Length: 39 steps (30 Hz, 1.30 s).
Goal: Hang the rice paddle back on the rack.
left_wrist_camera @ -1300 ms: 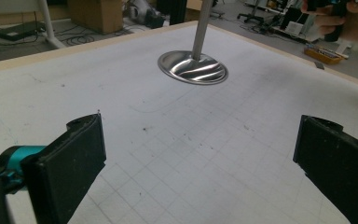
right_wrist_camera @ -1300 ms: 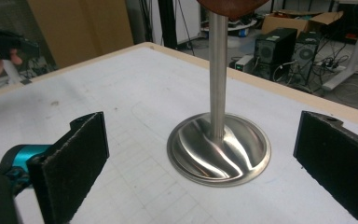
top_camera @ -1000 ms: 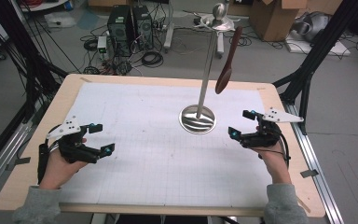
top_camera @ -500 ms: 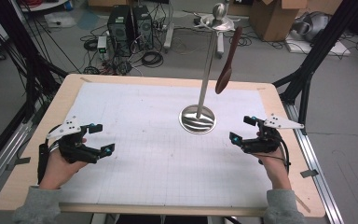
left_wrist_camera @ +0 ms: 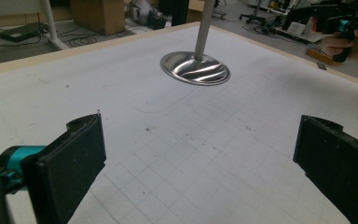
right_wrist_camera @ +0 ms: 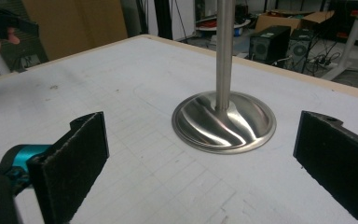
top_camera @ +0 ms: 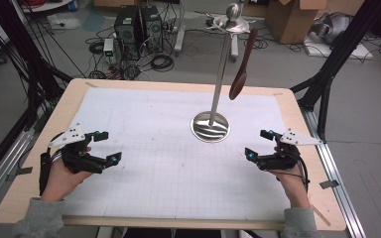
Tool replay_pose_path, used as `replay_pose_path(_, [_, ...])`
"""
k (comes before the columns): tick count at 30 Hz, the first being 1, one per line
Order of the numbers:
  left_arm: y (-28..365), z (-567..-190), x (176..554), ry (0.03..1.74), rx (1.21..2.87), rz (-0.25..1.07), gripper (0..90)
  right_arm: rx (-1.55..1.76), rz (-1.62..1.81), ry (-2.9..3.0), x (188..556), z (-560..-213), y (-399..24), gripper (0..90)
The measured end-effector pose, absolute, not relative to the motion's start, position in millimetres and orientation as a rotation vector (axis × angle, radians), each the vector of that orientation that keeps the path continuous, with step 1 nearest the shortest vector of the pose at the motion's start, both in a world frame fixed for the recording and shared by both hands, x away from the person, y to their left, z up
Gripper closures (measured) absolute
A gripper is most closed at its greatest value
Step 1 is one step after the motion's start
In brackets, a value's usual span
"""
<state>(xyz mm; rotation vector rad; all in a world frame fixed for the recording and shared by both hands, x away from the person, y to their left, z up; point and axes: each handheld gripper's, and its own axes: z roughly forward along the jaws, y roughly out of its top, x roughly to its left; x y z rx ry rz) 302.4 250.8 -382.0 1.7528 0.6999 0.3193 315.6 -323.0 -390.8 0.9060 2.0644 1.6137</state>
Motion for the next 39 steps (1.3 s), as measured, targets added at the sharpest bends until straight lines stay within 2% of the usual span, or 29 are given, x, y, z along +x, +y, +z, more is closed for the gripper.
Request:
replay_pose_path(21, [250.1,-383.2,302.8,0.702,1.755,0.318,2.7,0.954,1.601,2.050,298.0,-413.3,-336.4,2.0])
replay_pose_path(39, [253.0,-378.6,300.9,0.689,1.737,0.337,2.7,0.946,1.627,2.024,295.6,-412.9,-338.8,2.0])
